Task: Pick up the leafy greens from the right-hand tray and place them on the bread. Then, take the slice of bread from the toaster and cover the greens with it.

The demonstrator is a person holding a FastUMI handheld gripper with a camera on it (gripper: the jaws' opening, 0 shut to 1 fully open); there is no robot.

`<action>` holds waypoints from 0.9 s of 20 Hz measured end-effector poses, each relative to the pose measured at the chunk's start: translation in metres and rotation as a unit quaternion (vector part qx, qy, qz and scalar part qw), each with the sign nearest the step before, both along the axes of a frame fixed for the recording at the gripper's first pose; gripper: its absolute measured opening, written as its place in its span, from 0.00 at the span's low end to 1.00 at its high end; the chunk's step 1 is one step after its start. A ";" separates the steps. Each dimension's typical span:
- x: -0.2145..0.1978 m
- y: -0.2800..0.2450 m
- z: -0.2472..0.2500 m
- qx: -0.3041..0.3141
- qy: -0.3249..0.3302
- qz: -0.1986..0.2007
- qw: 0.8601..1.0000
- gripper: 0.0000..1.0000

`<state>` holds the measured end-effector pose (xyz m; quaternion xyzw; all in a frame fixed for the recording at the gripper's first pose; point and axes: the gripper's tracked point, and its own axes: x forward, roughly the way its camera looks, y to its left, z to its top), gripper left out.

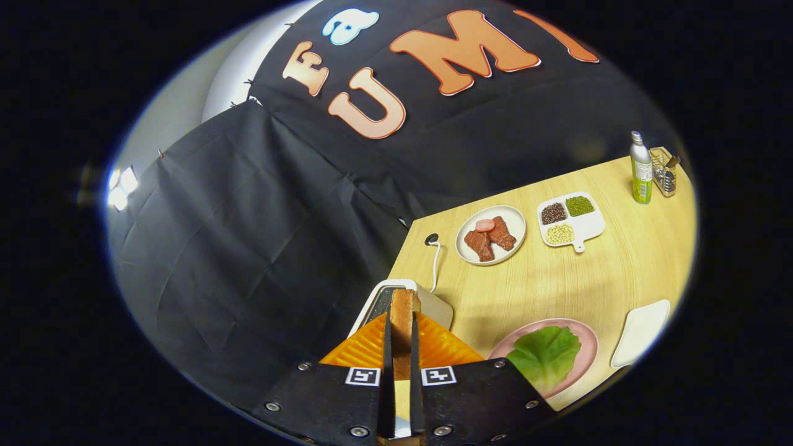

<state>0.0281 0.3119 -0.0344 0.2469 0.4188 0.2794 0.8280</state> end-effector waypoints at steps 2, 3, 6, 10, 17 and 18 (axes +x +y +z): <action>-0.005 -0.012 -0.007 0.003 0.003 -0.001 1.000 0.10; -0.007 -0.017 -0.013 0.004 0.005 -0.003 1.000 0.10; -0.014 -0.036 -0.035 0.003 0.019 -0.008 1.000 0.10; -0.018 -0.059 -0.064 -0.009 0.035 -0.018 0.999 0.10; -0.032 -0.088 -0.107 -0.006 0.060 -0.030 0.998 0.10; -0.033 -0.091 -0.114 -0.004 0.063 -0.031 0.998 0.10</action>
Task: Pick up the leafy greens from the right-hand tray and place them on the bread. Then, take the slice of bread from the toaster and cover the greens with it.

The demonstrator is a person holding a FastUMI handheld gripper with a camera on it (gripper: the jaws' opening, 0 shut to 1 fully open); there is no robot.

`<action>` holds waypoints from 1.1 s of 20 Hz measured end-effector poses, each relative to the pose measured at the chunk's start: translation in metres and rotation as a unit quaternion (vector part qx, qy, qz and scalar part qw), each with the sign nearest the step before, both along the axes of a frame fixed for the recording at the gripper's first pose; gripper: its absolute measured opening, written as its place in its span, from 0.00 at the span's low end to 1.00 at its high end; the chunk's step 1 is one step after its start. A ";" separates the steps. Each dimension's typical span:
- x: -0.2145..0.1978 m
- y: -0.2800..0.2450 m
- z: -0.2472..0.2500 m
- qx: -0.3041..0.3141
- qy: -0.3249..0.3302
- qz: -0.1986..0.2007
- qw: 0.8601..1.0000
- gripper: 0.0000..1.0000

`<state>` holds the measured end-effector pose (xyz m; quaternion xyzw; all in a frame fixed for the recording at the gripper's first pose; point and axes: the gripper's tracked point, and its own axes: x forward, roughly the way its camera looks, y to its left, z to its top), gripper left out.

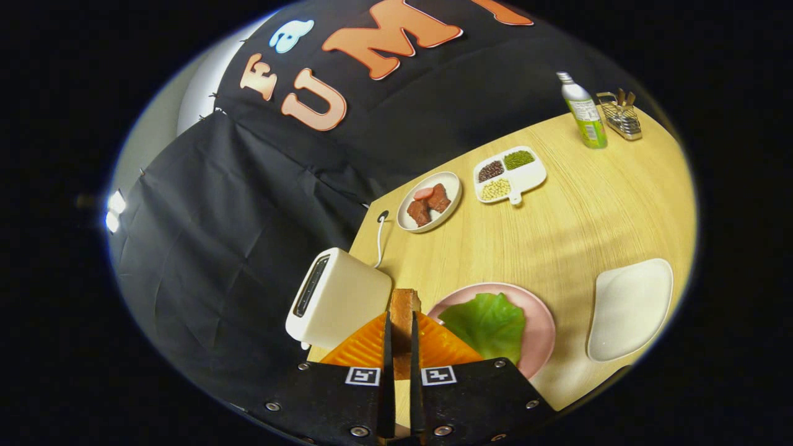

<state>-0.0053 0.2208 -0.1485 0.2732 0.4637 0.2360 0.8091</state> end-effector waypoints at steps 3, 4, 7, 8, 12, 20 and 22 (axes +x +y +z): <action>-0.006 -0.009 -0.018 0.006 0.015 -0.008 1.000 0.10; -0.007 -0.012 -0.024 0.009 0.021 -0.013 1.000 0.10; -0.015 -0.018 -0.041 0.020 0.045 -0.009 0.999 0.10; -0.018 -0.020 -0.049 0.019 0.049 -0.007 0.999 0.10; -0.017 -0.037 -0.075 -0.010 0.053 -0.019 0.998 0.10; -0.009 -0.049 -0.087 -0.045 0.030 -0.049 0.997 0.17; -0.002 -0.055 -0.087 -0.061 0.012 -0.062 0.996 0.24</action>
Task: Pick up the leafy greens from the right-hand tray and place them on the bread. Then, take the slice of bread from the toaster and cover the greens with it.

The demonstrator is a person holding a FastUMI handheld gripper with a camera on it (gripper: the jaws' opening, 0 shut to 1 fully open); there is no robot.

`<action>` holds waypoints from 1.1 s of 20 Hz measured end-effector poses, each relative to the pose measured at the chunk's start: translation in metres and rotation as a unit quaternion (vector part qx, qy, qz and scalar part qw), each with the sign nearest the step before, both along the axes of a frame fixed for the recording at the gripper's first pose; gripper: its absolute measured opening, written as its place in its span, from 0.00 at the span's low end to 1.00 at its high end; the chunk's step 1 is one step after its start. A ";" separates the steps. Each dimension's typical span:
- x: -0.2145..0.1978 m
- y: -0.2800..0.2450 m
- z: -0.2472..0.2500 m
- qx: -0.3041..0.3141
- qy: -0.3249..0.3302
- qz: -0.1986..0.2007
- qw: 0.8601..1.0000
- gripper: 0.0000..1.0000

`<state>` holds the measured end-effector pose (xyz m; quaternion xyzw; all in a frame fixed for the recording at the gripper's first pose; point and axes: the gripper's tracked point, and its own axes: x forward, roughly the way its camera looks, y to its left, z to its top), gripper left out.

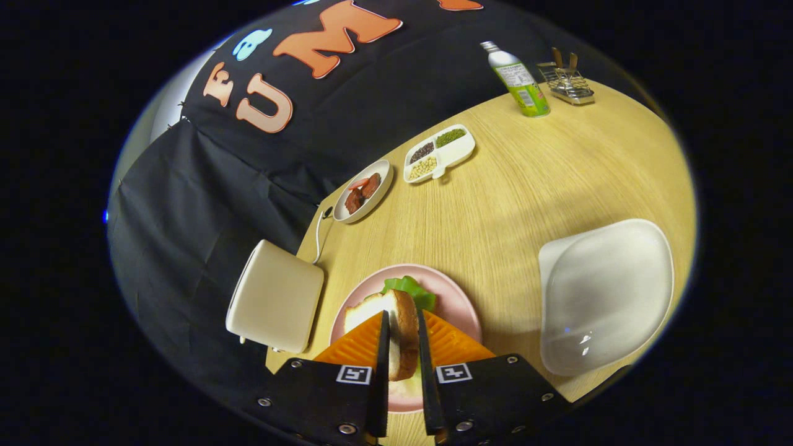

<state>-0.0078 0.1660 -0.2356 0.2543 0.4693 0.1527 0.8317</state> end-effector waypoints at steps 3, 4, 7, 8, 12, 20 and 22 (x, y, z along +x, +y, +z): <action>0.007 -0.004 0.005 -0.010 -0.023 -0.011 1.000 0.28; 0.009 -0.006 0.005 -0.017 -0.031 -0.012 0.999 0.32; 0.013 -0.013 0.017 -0.035 -0.065 -0.017 0.997 0.40; 0.015 -0.014 0.023 -0.040 -0.080 -0.016 0.996 0.43; 0.023 -0.012 0.059 -0.060 -0.170 -0.018 0.983 0.59; 0.035 -0.013 0.127 -0.103 -0.345 -0.034 0.932 0.85; 0.037 -0.020 0.144 -0.110 -0.378 -0.047 0.918 0.89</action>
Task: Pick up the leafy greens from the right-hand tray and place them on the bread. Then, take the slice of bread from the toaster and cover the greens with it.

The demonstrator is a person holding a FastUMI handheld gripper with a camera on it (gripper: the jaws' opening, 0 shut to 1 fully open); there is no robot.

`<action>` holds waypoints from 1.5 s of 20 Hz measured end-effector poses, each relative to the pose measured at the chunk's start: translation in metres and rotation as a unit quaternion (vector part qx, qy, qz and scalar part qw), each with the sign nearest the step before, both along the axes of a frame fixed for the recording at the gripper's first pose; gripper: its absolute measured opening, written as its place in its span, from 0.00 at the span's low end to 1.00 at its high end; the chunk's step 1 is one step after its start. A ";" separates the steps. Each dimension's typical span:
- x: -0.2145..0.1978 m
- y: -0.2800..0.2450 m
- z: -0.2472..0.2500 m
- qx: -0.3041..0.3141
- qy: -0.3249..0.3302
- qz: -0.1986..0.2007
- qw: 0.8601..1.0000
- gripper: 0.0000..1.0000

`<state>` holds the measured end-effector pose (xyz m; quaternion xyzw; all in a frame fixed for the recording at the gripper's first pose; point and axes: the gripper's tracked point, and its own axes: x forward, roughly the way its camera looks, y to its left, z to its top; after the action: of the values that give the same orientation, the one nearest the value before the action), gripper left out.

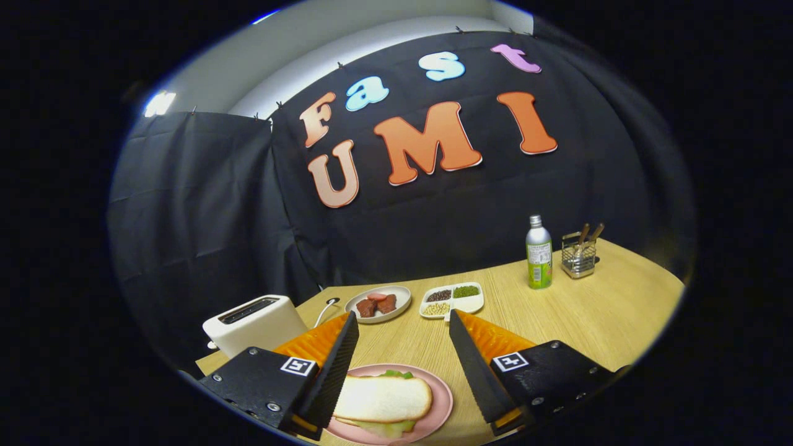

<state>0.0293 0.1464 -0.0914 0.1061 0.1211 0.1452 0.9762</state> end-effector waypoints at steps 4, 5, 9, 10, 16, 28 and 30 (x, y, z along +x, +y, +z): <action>-0.004 -0.013 0.042 -0.028 -0.091 -0.033 0.995 0.92; -0.005 -0.017 0.050 -0.040 -0.107 -0.042 0.993 0.92; -0.011 -0.030 0.072 -0.088 -0.150 -0.074 0.982 0.94; -0.013 -0.032 0.074 -0.097 -0.154 -0.080 0.980 0.95; -0.026 -0.030 0.071 -0.109 -0.149 -0.086 0.979 0.97; -0.024 -0.040 0.066 -0.103 -0.142 -0.102 0.979 0.96; -0.023 -0.038 0.065 -0.100 -0.140 -0.100 0.980 0.97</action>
<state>0.0058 0.1086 -0.0262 -0.0020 -0.0143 0.0475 0.9988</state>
